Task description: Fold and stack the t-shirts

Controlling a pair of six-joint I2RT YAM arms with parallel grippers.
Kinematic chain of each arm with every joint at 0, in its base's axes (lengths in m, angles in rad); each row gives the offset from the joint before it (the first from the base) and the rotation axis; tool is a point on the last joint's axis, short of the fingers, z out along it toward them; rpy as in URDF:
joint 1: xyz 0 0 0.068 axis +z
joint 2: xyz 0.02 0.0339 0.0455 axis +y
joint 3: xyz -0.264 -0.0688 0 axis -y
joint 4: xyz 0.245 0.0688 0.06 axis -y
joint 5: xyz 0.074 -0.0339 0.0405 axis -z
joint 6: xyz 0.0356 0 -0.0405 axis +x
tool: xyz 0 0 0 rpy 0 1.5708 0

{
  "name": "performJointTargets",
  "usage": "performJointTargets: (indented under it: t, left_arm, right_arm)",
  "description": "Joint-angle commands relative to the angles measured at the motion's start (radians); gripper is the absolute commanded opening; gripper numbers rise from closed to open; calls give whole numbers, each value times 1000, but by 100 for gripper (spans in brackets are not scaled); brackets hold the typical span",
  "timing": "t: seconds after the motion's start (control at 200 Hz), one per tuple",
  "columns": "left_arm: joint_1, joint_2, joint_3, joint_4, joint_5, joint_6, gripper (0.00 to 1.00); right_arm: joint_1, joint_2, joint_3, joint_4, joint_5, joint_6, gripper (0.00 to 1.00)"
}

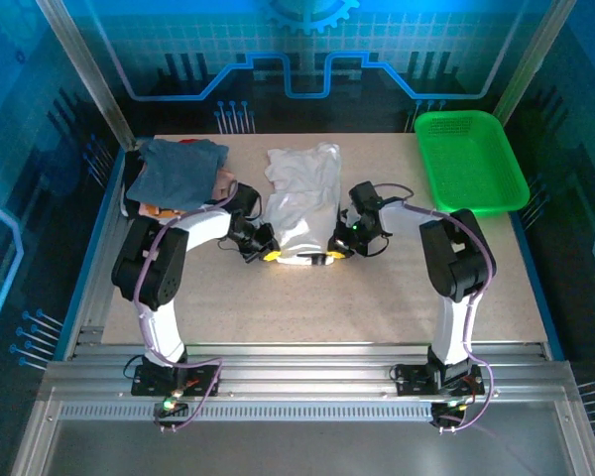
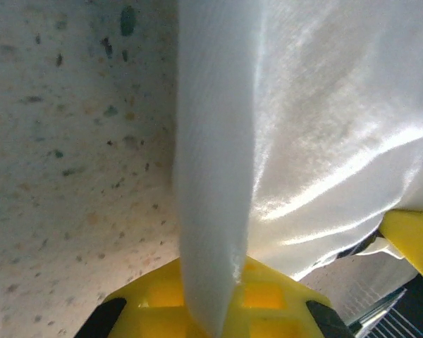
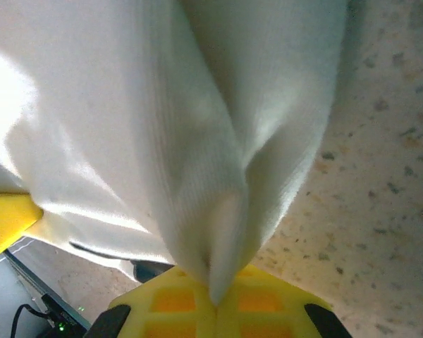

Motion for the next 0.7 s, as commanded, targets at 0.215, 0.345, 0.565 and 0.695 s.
performJointTargets:
  t: [0.215,0.345,0.565,0.695]
  left_arm:
    - [-26,-287,-119,-159,-57,127,0]
    - [-66,-417,-214,-170,-24,72,0]
    - [-165,-688,-398,-275,-5,-82,0]
    - [-195,-831,-465,-293,33,-176,0]
  right_arm:
    - [51,-269,-122,-151,26,36,0]
    - [128,-382,-218,-175,41,90,0]
    - [316,-590,-371,-227,103,264,0]
    - [376,-691,-389,-277,142,349,0]
